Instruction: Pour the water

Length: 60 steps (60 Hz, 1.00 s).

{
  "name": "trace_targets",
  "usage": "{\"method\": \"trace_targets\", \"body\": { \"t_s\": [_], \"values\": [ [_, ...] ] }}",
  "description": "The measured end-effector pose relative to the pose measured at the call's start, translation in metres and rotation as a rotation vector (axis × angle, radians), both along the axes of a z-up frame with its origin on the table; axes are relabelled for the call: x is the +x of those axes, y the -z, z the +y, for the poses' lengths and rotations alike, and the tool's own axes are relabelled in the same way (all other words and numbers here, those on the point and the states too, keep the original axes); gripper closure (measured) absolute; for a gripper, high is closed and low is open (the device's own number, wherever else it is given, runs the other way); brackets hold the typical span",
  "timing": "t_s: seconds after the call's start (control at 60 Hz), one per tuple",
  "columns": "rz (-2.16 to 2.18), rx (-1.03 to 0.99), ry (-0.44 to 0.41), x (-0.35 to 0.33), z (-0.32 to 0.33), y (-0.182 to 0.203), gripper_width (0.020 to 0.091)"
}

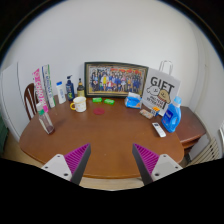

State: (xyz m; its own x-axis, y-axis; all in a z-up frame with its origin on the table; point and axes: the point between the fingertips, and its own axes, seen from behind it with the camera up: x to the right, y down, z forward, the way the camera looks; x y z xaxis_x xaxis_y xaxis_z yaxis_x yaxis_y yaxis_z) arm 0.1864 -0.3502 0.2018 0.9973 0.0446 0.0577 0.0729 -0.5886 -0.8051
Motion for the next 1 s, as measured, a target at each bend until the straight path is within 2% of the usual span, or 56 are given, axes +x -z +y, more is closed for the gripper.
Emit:
{"method": "trace_targets", "body": {
  "t_s": [0.317, 0.65, 0.9, 1.0],
  "values": [
    [0.025, -0.044, -0.071, -0.088, -0.012, 0.035, 0.0247],
    [0.094, 0.019, -0.143, -0.273, 0.02, 0.067, 0.0245],
    [0.126, 0.141, -0.122, -0.377, 0.1, 0.095, 0.0246],
    [0.093, 0.186, -0.064, -0.383, 0.134, 0.112, 0.0246]
  ]
}}
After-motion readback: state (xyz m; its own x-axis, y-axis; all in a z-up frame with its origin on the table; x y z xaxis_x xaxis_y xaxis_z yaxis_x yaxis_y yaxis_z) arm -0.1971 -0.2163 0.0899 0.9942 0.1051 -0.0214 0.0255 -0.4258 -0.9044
